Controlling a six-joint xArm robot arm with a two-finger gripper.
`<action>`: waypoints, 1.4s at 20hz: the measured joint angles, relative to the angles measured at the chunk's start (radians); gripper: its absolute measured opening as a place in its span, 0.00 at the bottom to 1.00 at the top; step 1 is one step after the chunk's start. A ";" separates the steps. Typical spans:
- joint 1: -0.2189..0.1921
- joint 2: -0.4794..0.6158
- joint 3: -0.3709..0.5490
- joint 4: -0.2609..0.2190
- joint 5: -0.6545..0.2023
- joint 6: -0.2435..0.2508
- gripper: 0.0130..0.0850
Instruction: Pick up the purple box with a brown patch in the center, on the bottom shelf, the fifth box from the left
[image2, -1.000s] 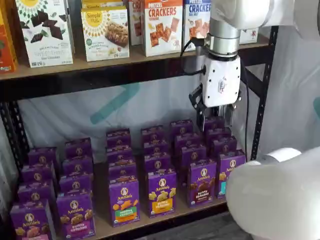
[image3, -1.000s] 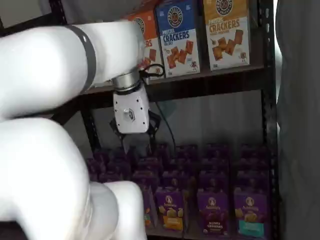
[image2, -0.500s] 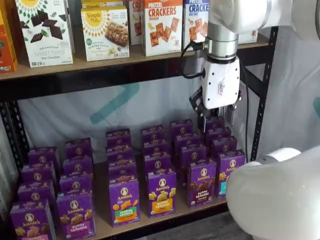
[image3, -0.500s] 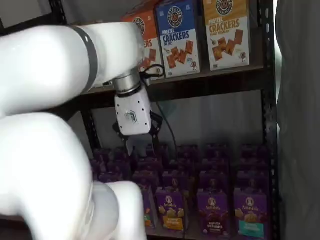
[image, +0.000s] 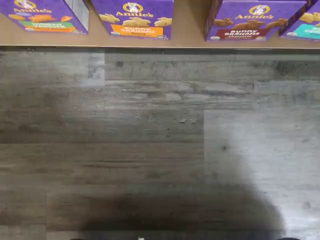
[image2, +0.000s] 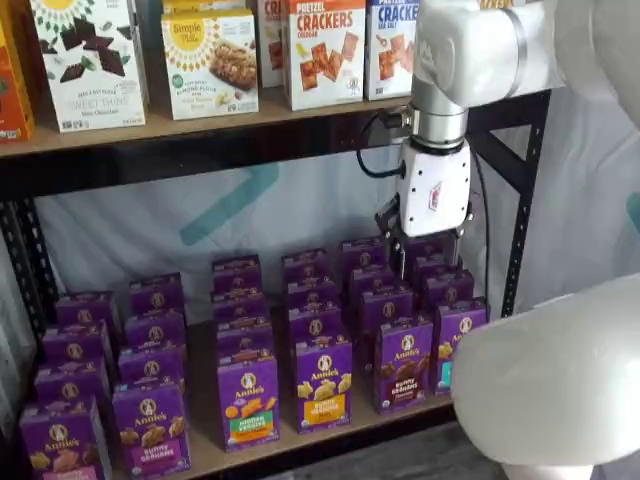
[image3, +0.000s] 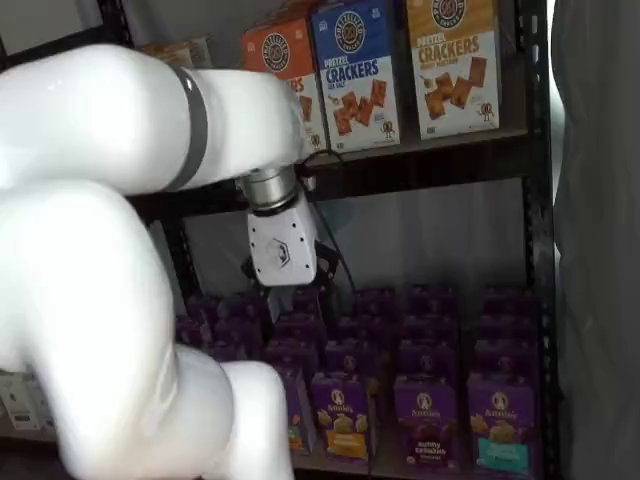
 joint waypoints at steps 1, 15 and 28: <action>-0.003 0.012 0.005 -0.001 -0.016 -0.002 1.00; -0.088 0.303 0.053 0.055 -0.325 -0.120 1.00; -0.161 0.670 -0.005 0.042 -0.648 -0.194 1.00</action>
